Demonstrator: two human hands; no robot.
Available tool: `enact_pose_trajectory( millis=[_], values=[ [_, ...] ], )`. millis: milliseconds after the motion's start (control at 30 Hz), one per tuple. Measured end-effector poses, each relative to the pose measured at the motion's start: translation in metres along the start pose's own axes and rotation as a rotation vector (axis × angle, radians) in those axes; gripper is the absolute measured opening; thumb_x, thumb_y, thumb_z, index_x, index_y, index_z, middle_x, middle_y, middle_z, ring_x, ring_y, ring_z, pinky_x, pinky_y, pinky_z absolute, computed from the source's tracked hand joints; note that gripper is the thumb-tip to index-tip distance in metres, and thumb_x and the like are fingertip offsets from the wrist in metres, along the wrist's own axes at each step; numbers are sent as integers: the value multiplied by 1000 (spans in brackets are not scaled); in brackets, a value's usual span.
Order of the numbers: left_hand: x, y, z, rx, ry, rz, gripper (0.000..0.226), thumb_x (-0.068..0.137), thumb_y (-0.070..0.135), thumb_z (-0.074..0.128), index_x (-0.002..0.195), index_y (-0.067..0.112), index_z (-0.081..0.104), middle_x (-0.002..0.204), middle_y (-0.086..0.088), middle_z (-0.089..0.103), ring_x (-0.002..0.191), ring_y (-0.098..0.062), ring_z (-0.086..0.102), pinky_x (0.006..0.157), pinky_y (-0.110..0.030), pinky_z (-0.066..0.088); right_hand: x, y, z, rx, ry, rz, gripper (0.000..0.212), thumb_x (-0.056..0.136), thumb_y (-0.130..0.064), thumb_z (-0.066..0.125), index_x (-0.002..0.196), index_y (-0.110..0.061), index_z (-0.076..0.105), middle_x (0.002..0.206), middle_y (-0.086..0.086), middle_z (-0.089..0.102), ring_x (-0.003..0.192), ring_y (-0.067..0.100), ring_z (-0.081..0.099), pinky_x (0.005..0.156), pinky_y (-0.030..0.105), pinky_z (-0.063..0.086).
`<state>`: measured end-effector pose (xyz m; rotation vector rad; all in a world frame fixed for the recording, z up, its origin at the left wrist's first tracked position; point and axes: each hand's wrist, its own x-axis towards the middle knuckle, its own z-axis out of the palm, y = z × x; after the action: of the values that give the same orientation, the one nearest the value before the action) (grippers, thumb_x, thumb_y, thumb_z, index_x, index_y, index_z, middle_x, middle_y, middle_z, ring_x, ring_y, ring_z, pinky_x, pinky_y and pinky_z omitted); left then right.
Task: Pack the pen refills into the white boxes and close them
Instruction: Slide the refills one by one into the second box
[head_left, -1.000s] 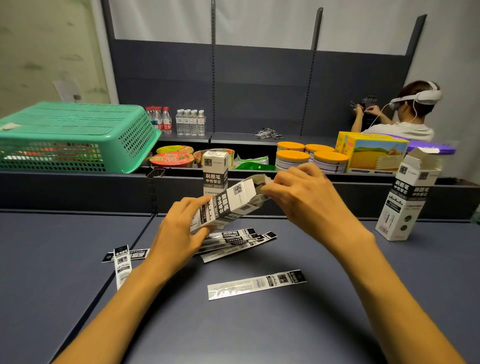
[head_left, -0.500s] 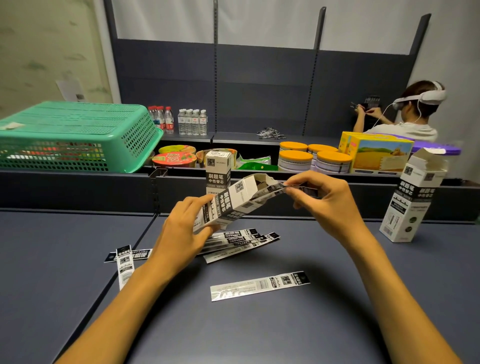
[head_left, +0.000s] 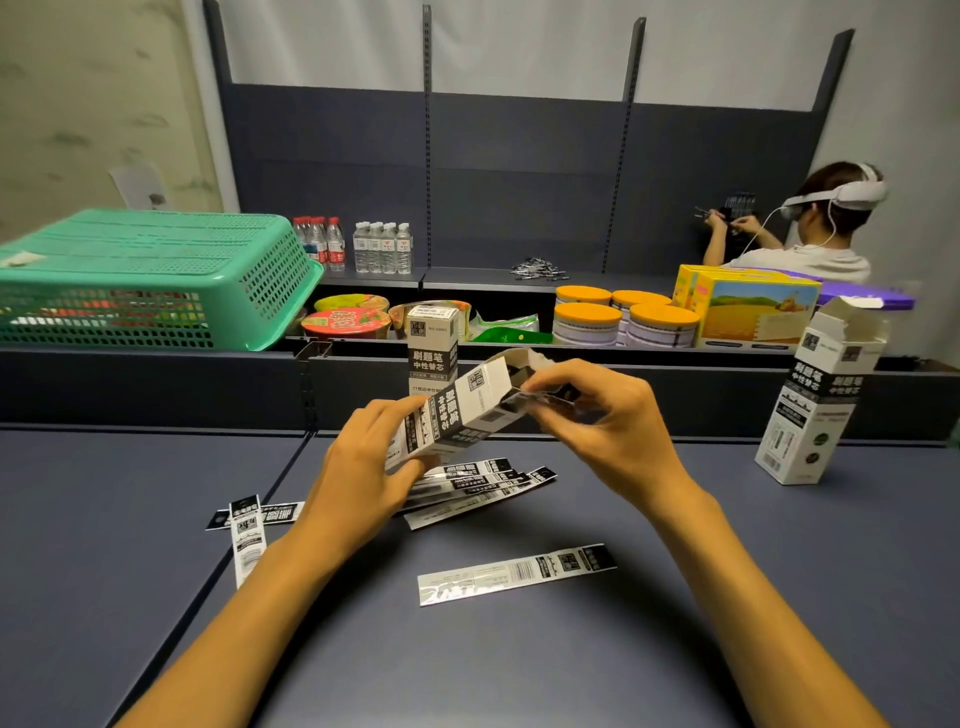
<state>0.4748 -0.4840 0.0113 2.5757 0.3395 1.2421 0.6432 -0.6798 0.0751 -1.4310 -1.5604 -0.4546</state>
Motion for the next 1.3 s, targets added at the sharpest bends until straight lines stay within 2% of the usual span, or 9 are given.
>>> enact_pose_trajectory(
  millis=[133, 333, 433, 500, 600, 733, 800, 1033, 1300],
  values=[
    [-1, 0, 0, -2, -6, 7, 64, 78, 14, 78, 136, 19, 49, 120, 0, 57, 105, -14, 51, 88, -25, 44, 1, -3, 3, 144, -16, 198, 18, 88, -8, 69, 105, -12, 68, 102, 1, 70, 81, 20, 71, 65, 23, 59],
    [-1, 1, -1, 2, -10, 8, 64, 78, 12, 77, 136, 19, 50, 120, 0, 57, 103, -12, 50, 86, -22, 42, -1, -4, 7, 92, -130, 188, 15, 94, -12, 61, 105, -17, 69, 112, -8, 66, 60, 11, 69, 60, 20, 57],
    [-2, 0, -1, -1, -8, 6, 63, 78, 12, 78, 135, 18, 51, 119, -1, 58, 103, -12, 50, 85, -21, 41, 0, 0, 13, 43, -219, 185, 23, 95, -6, 60, 112, -17, 70, 115, 4, 70, 62, 10, 70, 59, 25, 59],
    [-2, 1, -2, -13, -2, 9, 63, 78, 11, 78, 134, 18, 51, 119, -1, 58, 104, -12, 51, 85, -22, 43, 1, 0, 16, 32, -246, 178, 26, 94, -4, 59, 114, -17, 71, 116, 1, 70, 69, 7, 69, 63, 26, 60],
    [-1, 5, -2, -38, 8, 19, 63, 77, 12, 78, 134, 18, 52, 119, 0, 58, 104, -13, 52, 86, -25, 46, 2, -3, 12, 71, -146, 108, 21, 91, -10, 64, 110, -11, 71, 117, -5, 65, 84, 2, 67, 67, 18, 56],
    [1, 4, -2, -36, 14, 7, 64, 77, 12, 78, 134, 20, 51, 118, 1, 58, 104, -13, 52, 87, -25, 44, -1, -5, 9, 68, 10, 59, 14, 86, -14, 67, 99, -9, 70, 103, 5, 69, 89, 13, 67, 70, 18, 56],
    [0, 3, -2, -33, 14, 2, 63, 77, 14, 78, 134, 21, 51, 118, 2, 58, 103, -13, 52, 87, -27, 45, -3, -4, 11, 56, 36, 23, 11, 87, -11, 69, 96, -5, 69, 99, 6, 69, 86, 12, 68, 66, 17, 56],
    [-1, 3, -2, -32, 8, -1, 63, 78, 14, 78, 135, 19, 51, 119, 1, 58, 104, -15, 52, 88, -29, 46, -3, -7, 17, 220, -80, 235, 11, 92, -7, 64, 102, -5, 66, 101, -1, 70, 63, 13, 70, 60, 20, 56],
    [-3, 2, -1, -26, -3, -3, 63, 78, 12, 78, 135, 19, 50, 119, 1, 57, 104, -14, 52, 86, -26, 46, -4, -5, 14, 144, -174, 234, 18, 95, -13, 60, 111, -11, 69, 106, -8, 68, 66, 11, 70, 61, 24, 58]
  ],
)
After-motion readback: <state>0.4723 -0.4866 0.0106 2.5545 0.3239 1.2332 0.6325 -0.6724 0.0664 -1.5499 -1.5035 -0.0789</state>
